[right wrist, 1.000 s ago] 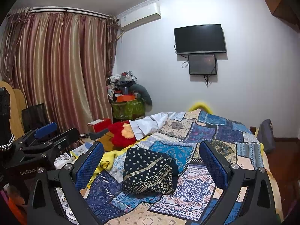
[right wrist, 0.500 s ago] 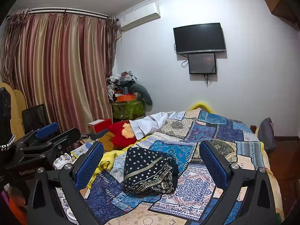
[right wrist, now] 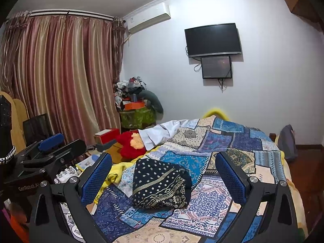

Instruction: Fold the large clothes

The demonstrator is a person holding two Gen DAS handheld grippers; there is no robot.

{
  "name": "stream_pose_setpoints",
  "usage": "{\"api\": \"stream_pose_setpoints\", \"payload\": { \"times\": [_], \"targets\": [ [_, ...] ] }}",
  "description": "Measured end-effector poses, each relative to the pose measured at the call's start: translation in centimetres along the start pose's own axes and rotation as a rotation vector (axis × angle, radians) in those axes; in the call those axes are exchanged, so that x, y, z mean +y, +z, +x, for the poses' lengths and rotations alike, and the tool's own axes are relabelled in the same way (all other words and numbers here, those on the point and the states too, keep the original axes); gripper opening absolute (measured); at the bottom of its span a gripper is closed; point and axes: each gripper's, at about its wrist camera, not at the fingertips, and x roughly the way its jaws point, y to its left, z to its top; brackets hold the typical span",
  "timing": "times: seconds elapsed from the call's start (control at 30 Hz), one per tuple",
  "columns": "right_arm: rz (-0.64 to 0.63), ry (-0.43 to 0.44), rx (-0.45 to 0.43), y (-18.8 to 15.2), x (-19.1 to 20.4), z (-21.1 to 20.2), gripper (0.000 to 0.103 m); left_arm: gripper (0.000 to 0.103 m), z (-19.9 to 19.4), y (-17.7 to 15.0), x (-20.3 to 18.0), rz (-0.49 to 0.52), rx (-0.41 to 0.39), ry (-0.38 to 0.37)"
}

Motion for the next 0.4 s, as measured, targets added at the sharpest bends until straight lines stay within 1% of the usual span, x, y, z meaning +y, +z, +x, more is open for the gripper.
{"api": "stream_pose_setpoints", "payload": {
  "times": [0.2, 0.27, 0.4],
  "targets": [
    [0.002, -0.001, 0.000, 0.01, 0.07, 0.02, 0.102, 0.102, -0.04, 0.07, 0.10, 0.001, 0.003, -0.008],
    [0.004, -0.004, 0.000, 0.02, 0.11, 0.10, 0.102, 0.102, 0.11, 0.12, 0.22, 0.002, 0.013, -0.024],
    [0.005, -0.003, 0.000, 0.04, 0.10, 0.08, 0.102, 0.102, 0.29, 0.21, 0.63, 0.004, 0.018, -0.025]
  ]
}}
